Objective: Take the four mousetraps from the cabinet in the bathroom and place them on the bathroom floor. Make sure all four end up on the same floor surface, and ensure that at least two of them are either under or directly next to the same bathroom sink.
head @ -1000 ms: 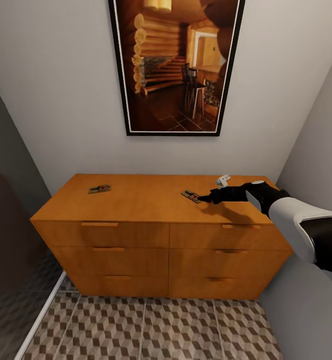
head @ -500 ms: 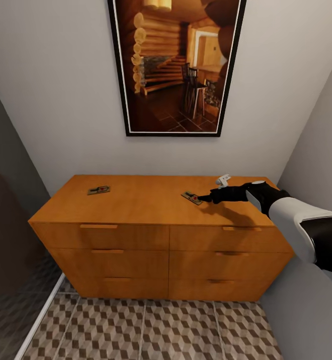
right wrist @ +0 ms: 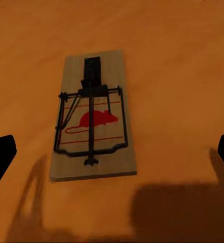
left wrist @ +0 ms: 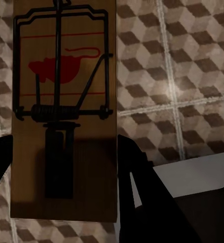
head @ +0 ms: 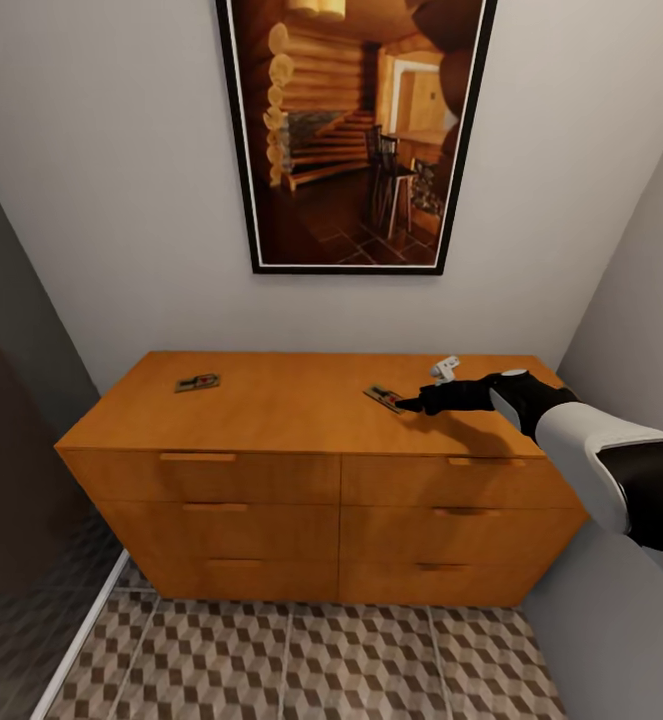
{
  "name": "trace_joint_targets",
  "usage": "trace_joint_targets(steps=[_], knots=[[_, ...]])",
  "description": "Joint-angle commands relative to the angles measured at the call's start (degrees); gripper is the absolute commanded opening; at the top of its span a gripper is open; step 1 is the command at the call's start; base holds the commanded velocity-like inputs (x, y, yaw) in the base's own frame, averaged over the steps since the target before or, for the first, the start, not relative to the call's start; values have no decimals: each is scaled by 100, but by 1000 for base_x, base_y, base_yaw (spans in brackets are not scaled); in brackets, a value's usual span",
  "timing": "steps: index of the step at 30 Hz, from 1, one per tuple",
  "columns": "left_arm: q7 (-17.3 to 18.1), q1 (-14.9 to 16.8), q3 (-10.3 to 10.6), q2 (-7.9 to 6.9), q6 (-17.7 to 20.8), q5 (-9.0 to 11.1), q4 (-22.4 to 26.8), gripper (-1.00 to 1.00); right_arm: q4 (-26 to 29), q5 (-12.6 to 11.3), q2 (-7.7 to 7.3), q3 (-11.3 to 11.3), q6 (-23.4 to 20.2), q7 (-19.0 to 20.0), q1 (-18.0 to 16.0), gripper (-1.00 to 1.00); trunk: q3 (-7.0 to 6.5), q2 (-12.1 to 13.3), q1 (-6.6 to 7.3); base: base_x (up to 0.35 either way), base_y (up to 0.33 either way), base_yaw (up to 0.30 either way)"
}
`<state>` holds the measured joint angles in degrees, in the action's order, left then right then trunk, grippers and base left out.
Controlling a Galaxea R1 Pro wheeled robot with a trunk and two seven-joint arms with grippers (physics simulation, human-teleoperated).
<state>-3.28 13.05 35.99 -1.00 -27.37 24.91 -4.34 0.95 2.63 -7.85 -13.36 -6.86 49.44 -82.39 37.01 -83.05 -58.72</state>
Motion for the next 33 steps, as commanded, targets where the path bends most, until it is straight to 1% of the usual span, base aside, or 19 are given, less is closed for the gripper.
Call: trace_joint_targets(steps=[1,13,19,33], knots=[[-24,5,49,4,-23,6,-14,-100,13,26,-3,24,-44,21,3,100,5,-3,-1,100,52,0],[-21,5,49,4,-23,5,-13,-100,14,27,-5,26,-44,22,13,100,5,-3,-1,19,10,0],[-8,5,49,5,-23,5,-14,-100,11,27,-6,26,-44,22,13,100,5,-3,-1,0,100,0],[-3,5,49,4,-23,5,-14,-100,10,33,-6,26,-44,15,19,100,5,-3,-1,0,20,0]])
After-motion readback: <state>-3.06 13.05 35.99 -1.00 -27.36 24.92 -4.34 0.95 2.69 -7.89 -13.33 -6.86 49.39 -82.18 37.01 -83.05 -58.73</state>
